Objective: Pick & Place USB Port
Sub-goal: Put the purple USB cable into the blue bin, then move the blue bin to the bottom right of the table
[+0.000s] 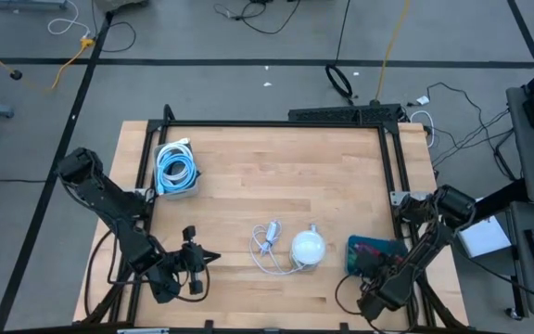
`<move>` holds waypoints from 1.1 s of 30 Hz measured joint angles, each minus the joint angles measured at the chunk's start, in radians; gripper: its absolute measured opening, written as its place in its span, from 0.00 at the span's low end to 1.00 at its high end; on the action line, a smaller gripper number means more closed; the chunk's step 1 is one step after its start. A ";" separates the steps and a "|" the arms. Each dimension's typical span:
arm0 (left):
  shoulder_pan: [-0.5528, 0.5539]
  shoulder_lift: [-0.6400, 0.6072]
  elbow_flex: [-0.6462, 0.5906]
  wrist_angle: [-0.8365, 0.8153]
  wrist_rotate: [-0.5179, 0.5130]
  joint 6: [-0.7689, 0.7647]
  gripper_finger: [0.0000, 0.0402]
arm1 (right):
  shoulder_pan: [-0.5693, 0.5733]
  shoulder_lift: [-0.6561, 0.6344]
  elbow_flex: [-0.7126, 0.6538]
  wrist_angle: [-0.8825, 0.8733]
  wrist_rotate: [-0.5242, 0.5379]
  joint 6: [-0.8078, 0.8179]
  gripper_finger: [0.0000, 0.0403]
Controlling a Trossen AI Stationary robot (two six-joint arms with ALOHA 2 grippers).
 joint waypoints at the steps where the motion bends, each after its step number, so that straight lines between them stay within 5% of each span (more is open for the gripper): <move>1: 0.000 0.000 0.000 0.000 0.000 0.000 0.00 | 0.000 0.000 0.000 0.006 0.000 -0.002 0.12; 8: 0.000 0.000 0.000 0.000 0.001 0.001 0.00 | -0.007 0.000 0.103 -0.093 0.131 -0.003 0.28; 17: 0.000 0.000 0.000 -0.022 0.005 -0.014 0.00 | -0.013 -0.028 0.326 -0.266 0.420 -0.008 0.22; 23: 0.000 0.002 0.000 -0.022 0.008 -0.019 0.00 | -0.097 -0.051 0.242 -0.272 0.500 -0.105 0.03; 33: 0.016 0.034 -0.001 -0.021 0.023 -0.018 0.00 | -0.268 -0.063 -0.054 -0.270 0.550 -0.120 0.00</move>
